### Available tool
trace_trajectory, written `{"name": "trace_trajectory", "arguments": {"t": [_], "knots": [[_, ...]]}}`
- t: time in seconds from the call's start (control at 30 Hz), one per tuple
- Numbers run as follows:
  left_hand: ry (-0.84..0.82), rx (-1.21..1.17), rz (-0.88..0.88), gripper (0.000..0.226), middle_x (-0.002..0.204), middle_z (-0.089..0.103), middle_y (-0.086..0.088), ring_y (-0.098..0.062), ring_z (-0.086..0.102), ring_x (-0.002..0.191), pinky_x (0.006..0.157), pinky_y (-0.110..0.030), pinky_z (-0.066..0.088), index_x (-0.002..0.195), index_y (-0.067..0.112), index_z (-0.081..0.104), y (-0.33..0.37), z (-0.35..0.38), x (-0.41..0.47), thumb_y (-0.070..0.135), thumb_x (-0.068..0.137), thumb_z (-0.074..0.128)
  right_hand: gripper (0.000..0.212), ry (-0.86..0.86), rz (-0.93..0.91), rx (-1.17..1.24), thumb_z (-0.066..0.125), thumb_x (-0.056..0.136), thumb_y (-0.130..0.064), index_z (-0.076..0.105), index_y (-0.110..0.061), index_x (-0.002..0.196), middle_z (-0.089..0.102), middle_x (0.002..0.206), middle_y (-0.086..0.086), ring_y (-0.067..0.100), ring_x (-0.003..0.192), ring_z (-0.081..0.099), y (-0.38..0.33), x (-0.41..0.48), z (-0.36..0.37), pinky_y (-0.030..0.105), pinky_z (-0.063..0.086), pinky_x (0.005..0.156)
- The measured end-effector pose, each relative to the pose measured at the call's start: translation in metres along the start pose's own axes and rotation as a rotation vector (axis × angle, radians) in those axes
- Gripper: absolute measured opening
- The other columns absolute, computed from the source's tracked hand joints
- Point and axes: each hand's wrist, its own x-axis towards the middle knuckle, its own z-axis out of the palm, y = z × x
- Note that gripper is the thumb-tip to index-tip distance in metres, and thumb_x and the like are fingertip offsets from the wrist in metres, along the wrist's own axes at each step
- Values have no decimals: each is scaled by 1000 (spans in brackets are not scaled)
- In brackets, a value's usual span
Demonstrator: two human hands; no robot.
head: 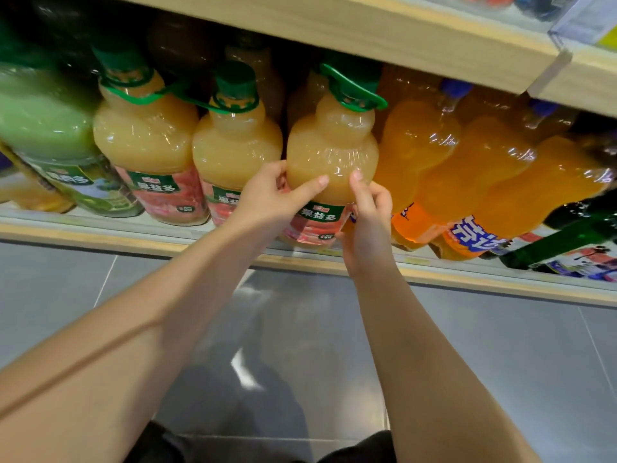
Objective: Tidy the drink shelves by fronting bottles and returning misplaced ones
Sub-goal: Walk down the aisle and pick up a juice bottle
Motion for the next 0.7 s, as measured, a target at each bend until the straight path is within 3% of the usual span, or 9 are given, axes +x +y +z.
{"name": "trace_trajectory", "arguments": {"t": [0.07,0.1,0.17,0.23,0.33,0.4,0.53,0.7], "knots": [[5,8,-41,57,110,66,0,-11,65,89,64,-24,54,129,14,53,2,2,0,54,88,57,53,-17,17,-82,64,86,-44,45,-20,129,59,120,2,19,106,62,-2,-1,-4,48,54,91],[-3,10,-67,63,117,65,-2,-16,66,93,67,-29,56,133,17,50,3,2,-1,60,88,52,55,-33,39,-124,62,86,-48,44,-24,131,57,122,-1,17,106,60,-4,-2,-5,46,55,89],[-40,17,-134,76,134,56,-1,-25,61,110,87,-44,55,143,26,37,6,4,-6,70,83,48,54,-67,109,-182,56,87,-55,41,-32,134,55,121,-6,14,102,58,-9,-8,-6,35,58,72],[-78,-36,-204,73,141,48,3,-28,55,119,93,-46,51,148,32,26,6,7,-9,66,87,44,48,-111,152,-150,53,89,-54,43,-34,132,58,120,-6,17,102,61,-13,-13,-5,32,59,63],[-81,-152,-229,57,112,55,6,-21,61,101,66,-25,51,147,25,28,7,8,-12,48,97,44,50,-91,109,-96,59,87,-51,47,-31,131,59,126,-4,18,112,59,-10,-17,-4,39,54,88],[-41,-187,-212,52,94,53,9,-15,61,89,61,-21,49,139,21,37,5,6,-15,46,95,50,46,-64,82,-82,61,88,-46,49,-29,129,59,124,-7,10,110,57,-8,-21,-3,33,49,93],[45,-220,-192,47,95,52,3,-15,60,87,72,-27,53,123,18,43,-7,4,-18,44,89,62,44,-37,85,-66,64,87,-38,49,-28,128,58,122,-5,8,107,57,-3,-22,-7,29,48,96],[45,-202,-164,96,119,57,2,-22,58,115,100,-44,48,132,22,43,-11,11,-10,64,52,75,42,5,114,29,62,89,-36,49,-25,128,61,118,0,12,106,61,1,-13,-9,31,50,97]]}}
